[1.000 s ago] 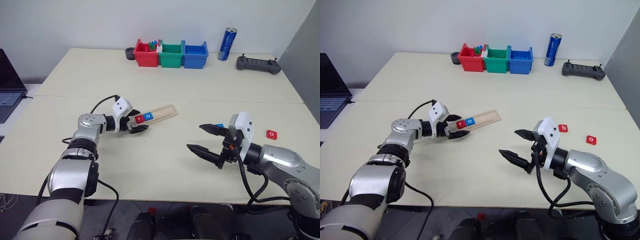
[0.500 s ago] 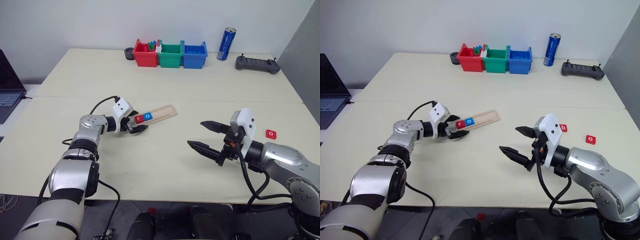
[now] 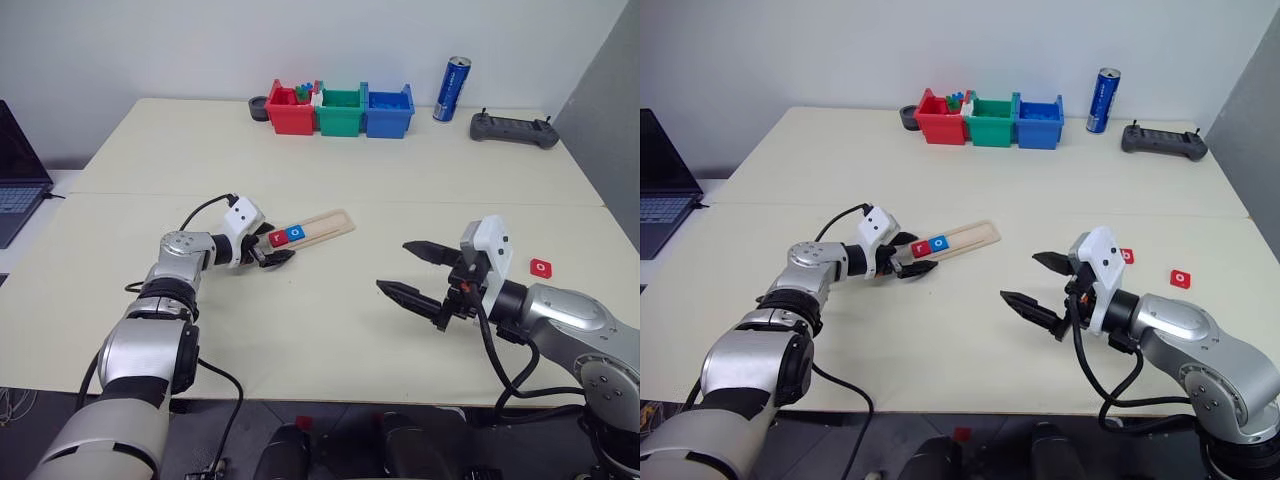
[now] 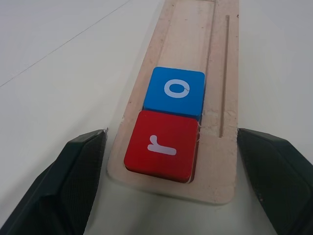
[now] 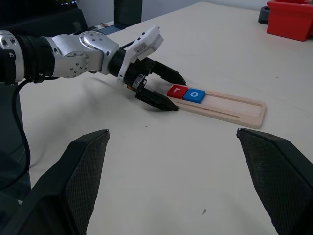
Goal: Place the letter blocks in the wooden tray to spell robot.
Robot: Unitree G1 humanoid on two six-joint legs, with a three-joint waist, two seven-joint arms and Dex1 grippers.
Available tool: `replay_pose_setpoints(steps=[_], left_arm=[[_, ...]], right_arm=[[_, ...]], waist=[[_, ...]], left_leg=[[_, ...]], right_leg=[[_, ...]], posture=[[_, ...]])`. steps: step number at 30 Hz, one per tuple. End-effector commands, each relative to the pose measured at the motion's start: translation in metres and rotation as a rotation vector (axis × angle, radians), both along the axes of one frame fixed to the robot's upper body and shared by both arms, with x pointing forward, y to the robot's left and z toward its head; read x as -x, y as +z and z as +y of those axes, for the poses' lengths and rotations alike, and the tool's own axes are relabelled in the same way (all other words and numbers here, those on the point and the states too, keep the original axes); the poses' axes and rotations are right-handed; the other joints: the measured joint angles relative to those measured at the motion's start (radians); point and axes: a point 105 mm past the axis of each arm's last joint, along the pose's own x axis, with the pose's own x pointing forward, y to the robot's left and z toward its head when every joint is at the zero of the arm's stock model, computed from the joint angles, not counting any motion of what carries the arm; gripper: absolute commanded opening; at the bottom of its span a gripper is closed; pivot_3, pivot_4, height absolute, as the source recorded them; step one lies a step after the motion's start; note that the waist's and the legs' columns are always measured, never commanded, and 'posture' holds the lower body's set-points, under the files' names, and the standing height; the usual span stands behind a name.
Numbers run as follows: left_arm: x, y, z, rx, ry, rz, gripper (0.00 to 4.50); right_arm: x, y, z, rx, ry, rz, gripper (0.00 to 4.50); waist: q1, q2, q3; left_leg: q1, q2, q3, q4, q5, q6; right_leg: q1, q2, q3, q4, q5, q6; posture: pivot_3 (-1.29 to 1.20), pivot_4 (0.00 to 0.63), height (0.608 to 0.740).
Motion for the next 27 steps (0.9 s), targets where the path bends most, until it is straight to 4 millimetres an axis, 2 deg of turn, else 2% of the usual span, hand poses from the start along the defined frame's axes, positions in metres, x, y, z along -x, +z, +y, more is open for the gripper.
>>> replay_pose_setpoints(steps=[1, 5, 8, 10, 19, 27], left_arm=[[0.006, -0.014, 0.004, -0.061, -0.017, 0.073, 4.5], [0.008, -0.014, 0.004, -0.067, -0.031, 0.084, 4.5], [0.008, -0.013, 0.006, -0.078, -0.031, 0.074, 3.95], [0.008, -0.014, 0.007, -0.079, -0.03, 0.075, 3.43], [0.007, -0.009, 0.005, -0.087, -0.047, 0.052, 3.41], [0.022, 0.0, -0.018, -0.054, -0.283, 0.03, 3.41]], right_arm=[[0.0, 0.01, 0.002, -0.008, 0.004, -0.055, 4.44], [-0.001, 0.011, 0.002, -0.009, 0.002, -0.059, 4.44], [-0.002, 0.01, 0.002, -0.005, -0.003, -0.064, 4.5], [-0.003, 0.01, 0.003, -0.006, -0.003, -0.066, 4.5], [-0.003, 0.009, 0.002, -0.006, 0.001, -0.072, 4.5], [-0.003, 0.008, -0.017, 0.056, -0.004, -0.107, 4.5]], waist=[[0.0, 0.0, 0.0], [-0.001, 0.0, 0.0], [-0.001, 0.0, 0.0], [-0.002, 0.0, 0.0], [-0.003, 0.0, 0.0], [-0.001, 0.0, 0.0]], left_leg=[[0.0, 0.0, 0.0, 0.0, 0.0, 0.0], [0.0, 0.0, 0.0, 0.0, 0.0, 0.0], [0.0, 0.0, 0.0, 0.0, 0.0, 0.0], [0.001, 0.0, 0.0, 0.0, 0.0, 0.0], [0.002, 0.0, 0.001, 0.0, 0.0, 0.0], [0.001, 0.0, 0.001, 0.0, 0.0, 0.0]], right_leg=[[0.0, 0.0, 0.0, 0.0, 0.0, 0.0], [0.0, 0.0, 0.0, 0.0, 0.0, 0.0], [0.0, 0.0, 0.0, 0.0, 0.0, 0.0], [0.0, 0.0, 0.0, 0.0, 0.0, 0.0], [0.001, 0.0, 0.001, 0.0, 0.0, 0.0], [0.001, 0.0, 0.0, 0.0, 0.0, 0.0]], posture=[[0.0, 0.15, 0.74], [0.0, 0.15, 0.74], [0.0, 0.15, 0.74], [0.0, 0.15, 0.74], [0.0, 0.15, 0.74], [0.0, 0.15, 0.74]])
